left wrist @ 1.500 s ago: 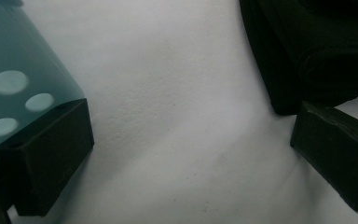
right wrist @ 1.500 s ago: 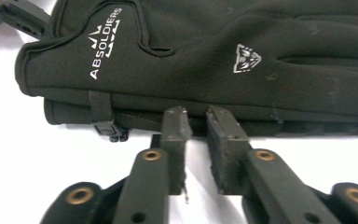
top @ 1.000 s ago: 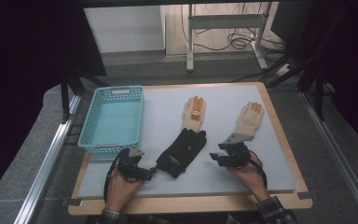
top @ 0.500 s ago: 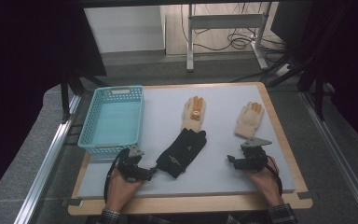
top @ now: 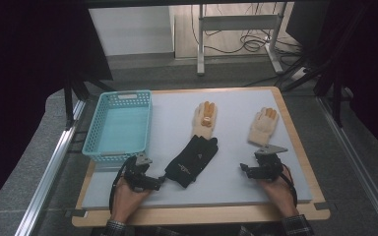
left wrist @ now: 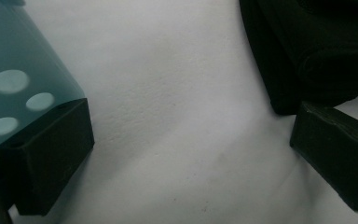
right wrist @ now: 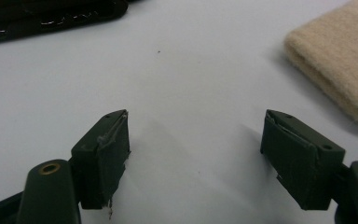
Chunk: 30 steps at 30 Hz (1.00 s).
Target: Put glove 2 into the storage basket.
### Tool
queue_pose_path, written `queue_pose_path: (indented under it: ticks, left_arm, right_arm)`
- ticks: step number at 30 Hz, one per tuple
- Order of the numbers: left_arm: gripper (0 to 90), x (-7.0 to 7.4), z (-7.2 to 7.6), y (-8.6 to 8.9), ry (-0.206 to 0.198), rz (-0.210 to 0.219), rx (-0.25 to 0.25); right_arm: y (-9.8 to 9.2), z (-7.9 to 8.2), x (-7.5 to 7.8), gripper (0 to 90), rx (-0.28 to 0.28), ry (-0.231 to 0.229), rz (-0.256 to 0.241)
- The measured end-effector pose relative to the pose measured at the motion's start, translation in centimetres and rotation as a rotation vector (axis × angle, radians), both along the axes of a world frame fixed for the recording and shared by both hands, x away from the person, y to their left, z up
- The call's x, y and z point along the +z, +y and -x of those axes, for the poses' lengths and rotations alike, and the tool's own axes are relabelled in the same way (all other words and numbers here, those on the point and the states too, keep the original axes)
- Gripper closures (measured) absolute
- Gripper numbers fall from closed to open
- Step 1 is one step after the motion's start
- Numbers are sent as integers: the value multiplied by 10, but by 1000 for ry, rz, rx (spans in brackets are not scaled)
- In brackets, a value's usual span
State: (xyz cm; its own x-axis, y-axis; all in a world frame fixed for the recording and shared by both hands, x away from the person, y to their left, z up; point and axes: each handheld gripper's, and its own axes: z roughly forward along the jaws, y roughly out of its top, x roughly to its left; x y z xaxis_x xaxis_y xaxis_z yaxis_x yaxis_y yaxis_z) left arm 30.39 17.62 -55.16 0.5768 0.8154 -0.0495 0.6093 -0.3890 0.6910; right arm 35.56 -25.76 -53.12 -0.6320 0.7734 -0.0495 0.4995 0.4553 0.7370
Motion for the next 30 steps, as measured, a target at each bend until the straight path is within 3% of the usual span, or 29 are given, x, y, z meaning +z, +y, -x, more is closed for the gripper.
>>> queue_pose_path:
  ticks: [4, 5, 9, 14, 18, 21, 29, 30]
  left_arm:
    - [21, 1, 2, 0, -7, 2, -6]
    - [15, 2, 3, 0, 2, -10, -36]
    - [8, 5, 6, -1, 23, -22, -65]
    - [0, 23, 13, -3, 31, 48, -104]
    - [0, 34, 13, -7, 25, 76, -131]
    - [0, 47, 8, -21, 13, 94, -146]
    - [0, 55, -17, -60, 49, 35, -168]
    - [0, 54, -25, -71, 56, 20, -170]
  right_arm:
    - [0, 0, 0, 230, -2, -2, 2]
    - [0, 0, 0, 230, -2, -2, 3]
    - [0, 0, 0, 228, -3, -2, 4]
    - [0, 0, 0, 226, -4, -3, 5]
    - [0, 0, 0, 225, -5, -3, 5]
    - [0, 0, 0, 222, -6, -3, 6]
    - [0, 0, 0, 219, -7, -4, 6]
    - [0, 0, 0, 219, -7, -5, 6]
